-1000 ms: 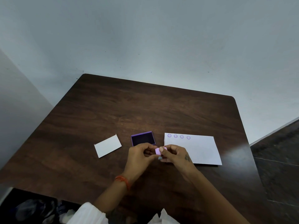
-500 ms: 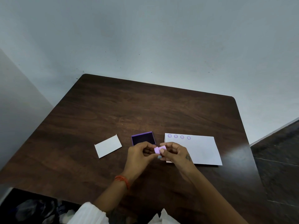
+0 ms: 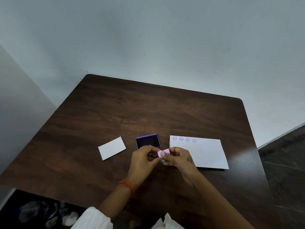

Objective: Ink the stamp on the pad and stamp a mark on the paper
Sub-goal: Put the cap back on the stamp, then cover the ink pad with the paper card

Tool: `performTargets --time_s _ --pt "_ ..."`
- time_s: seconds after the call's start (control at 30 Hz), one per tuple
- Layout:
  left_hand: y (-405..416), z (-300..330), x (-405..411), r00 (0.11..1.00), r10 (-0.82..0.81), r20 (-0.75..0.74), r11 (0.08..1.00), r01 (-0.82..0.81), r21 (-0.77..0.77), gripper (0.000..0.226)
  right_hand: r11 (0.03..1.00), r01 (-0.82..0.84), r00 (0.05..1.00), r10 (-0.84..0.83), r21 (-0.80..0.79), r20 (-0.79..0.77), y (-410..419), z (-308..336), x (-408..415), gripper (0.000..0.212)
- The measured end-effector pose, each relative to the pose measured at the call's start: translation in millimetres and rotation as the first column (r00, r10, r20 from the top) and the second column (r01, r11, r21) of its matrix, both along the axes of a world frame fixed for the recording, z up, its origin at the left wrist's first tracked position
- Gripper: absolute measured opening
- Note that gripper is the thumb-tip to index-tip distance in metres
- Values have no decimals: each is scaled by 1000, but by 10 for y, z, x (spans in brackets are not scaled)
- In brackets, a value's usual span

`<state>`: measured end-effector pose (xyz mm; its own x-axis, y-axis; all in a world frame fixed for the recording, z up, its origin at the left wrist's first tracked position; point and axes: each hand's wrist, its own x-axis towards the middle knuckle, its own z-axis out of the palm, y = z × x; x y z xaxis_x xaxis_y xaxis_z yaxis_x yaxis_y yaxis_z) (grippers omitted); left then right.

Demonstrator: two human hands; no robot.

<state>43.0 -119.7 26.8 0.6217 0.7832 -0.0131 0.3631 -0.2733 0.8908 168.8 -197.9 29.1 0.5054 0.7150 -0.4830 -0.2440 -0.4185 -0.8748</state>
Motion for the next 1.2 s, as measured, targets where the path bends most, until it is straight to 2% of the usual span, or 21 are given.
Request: performTargets --time_s 0.1,0.2,0.27,0.33,0.4,0.47,0.6,0.77,0.83,0.93,1.07,1.2 --pt "-8 -22 -5 1000 -5 -1 1000 5 23 21 999 -47 999 46 26 26 10 -11 -12 21" --pt "11 -33 -15 1000 11 -5 1000 -11 28 32 999 -46 997 44 22 67 41 -27 -9 25" --pt "38 -42 -49 999 28 -32 999 -27 24 42 999 -35 982 36 -6 183 82 -42 5 26" --pt "75 -73 -113 996 54 -68 999 -54 -3 48 999 -32 923 40 -26 383 134 -77 3 19" --pt "117 -117 -191 992 78 -102 997 -79 -6 48 998 -58 804 71 -40 590 186 -141 -6 3" --pt "156 -158 -256 988 93 -121 996 -94 -2 46 988 -132 697 148 -78 701 237 -240 -17 8" --pt "205 -213 -316 984 108 -141 994 -109 2 44 954 -216 646 300 -209 702 283 -383 -13 7" --pt "240 -243 -334 984 115 -138 993 -116 -6 42 943 -221 631 333 -249 701 311 -425 -4 10" --pt "260 -253 -346 983 118 -138 993 -119 0 42 942 -225 625 336 -250 704 307 -404 3 17" --pt "303 -255 -378 980 133 -149 991 -132 22 43 959 -203 633 284 -200 720 312 -290 -11 40" --pt "421 -249 -480 970 198 -142 969 -172 179 42 985 -171 608 132 -32 783 451 -136 -36 45" --pt "602 -231 -662 931 333 -148 922 -288 257 58 963 -268 600 202 -44 774 780 -52 -147 54"
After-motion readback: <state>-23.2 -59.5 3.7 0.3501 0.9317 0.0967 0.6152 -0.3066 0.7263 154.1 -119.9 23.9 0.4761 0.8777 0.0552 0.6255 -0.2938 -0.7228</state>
